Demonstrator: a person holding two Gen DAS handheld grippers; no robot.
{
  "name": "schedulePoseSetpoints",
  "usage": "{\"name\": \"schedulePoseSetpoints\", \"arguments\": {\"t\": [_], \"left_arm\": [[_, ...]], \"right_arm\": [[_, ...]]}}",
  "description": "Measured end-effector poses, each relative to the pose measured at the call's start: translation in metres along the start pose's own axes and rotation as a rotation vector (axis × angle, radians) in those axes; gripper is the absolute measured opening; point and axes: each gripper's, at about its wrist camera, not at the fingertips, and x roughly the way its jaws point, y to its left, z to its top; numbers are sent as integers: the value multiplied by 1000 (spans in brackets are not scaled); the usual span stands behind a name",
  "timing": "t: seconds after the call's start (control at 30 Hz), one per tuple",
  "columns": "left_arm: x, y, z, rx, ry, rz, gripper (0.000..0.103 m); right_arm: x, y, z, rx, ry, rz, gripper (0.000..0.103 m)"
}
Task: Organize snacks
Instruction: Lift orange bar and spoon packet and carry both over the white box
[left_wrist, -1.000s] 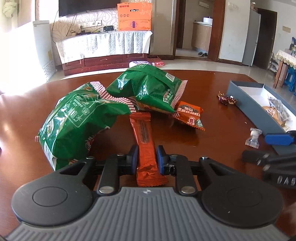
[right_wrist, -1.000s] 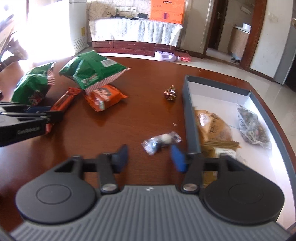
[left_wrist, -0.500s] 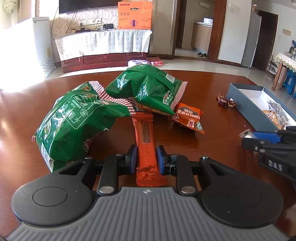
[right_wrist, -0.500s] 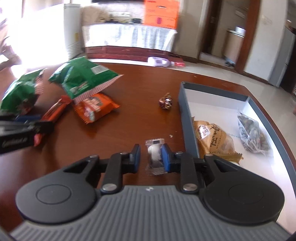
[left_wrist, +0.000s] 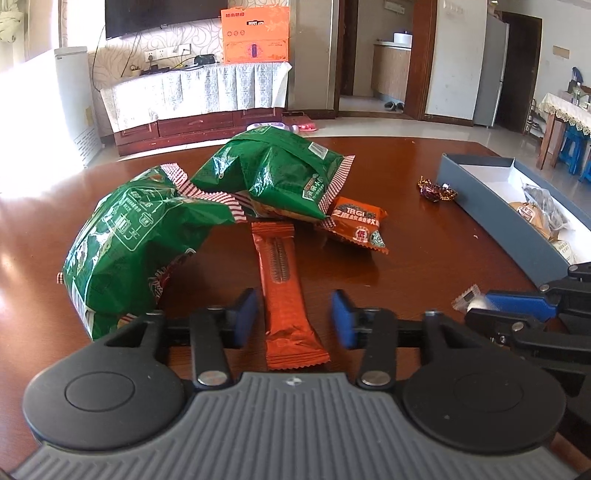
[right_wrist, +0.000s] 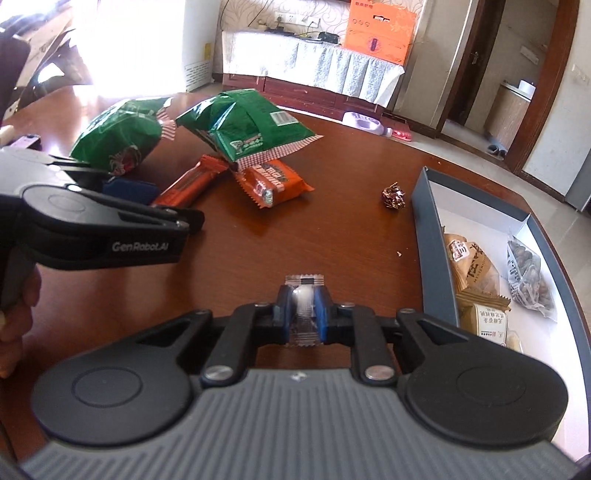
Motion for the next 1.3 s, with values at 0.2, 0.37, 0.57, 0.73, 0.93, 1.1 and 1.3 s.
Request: {"name": "schedulePoseSetpoints", "arguments": {"t": [0.2, 0.37, 0.57, 0.73, 0.93, 1.1, 1.3], "left_arm": [[-3, -5, -2, -1, 1, -12, 23], [-5, -13, -3, 27, -3, -5, 23], [-8, -18, -2, 42, -13, -13, 23], [-13, -24, 1, 57, -33, -21, 23], [-17, -33, 2, 89, -47, -24, 23], [-26, -41, 5, 97, -73, -53, 23], [-43, -48, 14, 87, -116, -91, 23]], "right_arm": [[-7, 1, 1, 22, -5, 14, 16], [-17, -1, 5, 48, -53, 15, 16], [-28, -8, 11, 84, -102, 10, 16], [-34, -11, 16, 100, -128, 14, 16], [-43, -16, 20, 109, -159, 25, 16], [-48, -21, 23, 119, -175, 34, 16], [-62, -27, 25, 134, -212, 32, 16]]}}
